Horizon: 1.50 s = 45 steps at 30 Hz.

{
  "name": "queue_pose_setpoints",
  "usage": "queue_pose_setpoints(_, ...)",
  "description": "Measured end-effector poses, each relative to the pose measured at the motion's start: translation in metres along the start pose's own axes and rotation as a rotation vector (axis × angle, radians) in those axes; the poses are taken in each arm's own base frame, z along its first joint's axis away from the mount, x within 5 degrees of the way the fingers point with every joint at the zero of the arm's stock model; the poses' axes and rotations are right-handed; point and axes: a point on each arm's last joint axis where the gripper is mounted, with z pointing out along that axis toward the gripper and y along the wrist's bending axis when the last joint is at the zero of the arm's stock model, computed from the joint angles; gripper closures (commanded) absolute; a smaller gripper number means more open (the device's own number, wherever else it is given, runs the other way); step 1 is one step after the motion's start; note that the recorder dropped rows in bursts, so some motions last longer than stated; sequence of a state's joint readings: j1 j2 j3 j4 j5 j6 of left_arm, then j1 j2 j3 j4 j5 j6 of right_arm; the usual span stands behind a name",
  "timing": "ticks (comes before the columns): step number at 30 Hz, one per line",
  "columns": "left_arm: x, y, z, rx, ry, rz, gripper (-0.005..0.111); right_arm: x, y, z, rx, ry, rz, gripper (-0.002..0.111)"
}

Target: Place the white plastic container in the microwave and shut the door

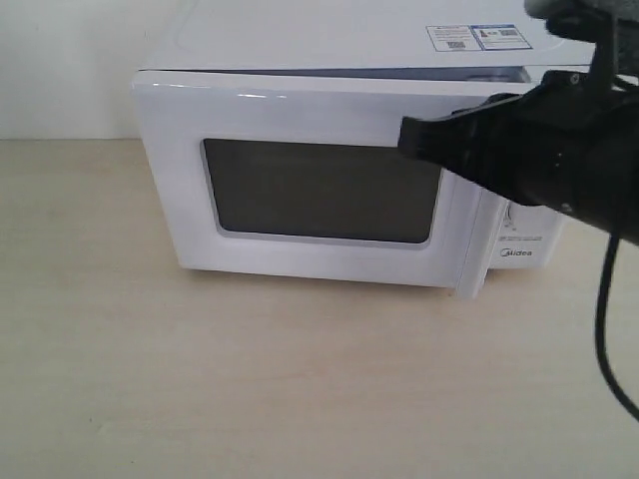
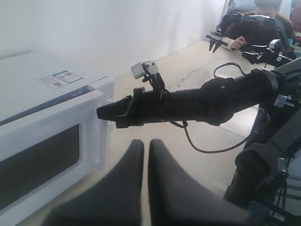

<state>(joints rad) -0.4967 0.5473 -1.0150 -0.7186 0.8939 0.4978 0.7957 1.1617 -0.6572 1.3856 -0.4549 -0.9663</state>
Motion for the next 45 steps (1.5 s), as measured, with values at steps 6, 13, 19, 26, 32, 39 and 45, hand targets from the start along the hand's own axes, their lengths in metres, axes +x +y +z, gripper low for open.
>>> queue_pose_setpoints(6, 0.004, 0.0, 0.0, 0.0, 0.036, 0.012, 0.102, 0.017, 0.011, 0.021, 0.097, -0.084, -0.036, 0.108)
queue_pose_setpoints(13, 0.017, 0.005, 0.009, -0.002, 0.085, -0.014, 0.102, 0.038, 0.016, 0.048, 0.12, -0.124, -0.145, 0.108)
queue_pose_setpoints(19, 0.023, 0.008, 0.012, -0.007, 0.098, -0.024, 0.102, 0.042, 0.013, 0.058, 0.189, -0.204, -0.152, 0.108)
queue_pose_setpoints(26, 0.022, 0.009, 0.012, -0.013, 0.089, -0.024, 0.102, 0.03, 0.014, 0.078, 0.226, -0.243, -0.134, 0.108)
queue_pose_setpoints(32, 0.022, 0.009, 0.012, -0.013, 0.087, -0.024, 0.102, 0.022, 0.013, 0.09, 0.231, -0.225, -0.116, 0.108)
queue_pose_setpoints(39, 0.021, 0.009, 0.012, -0.017, 0.081, -0.024, 0.102, 0.02, 0.014, 0.091, 0.234, -0.22, -0.113, 0.108)
queue_pose_setpoints(45, 0.021, 0.009, 0.012, -0.017, 0.081, -0.024, 0.102, 0.015, 0.015, 0.086, 0.222, -0.171, -0.139, 0.108)
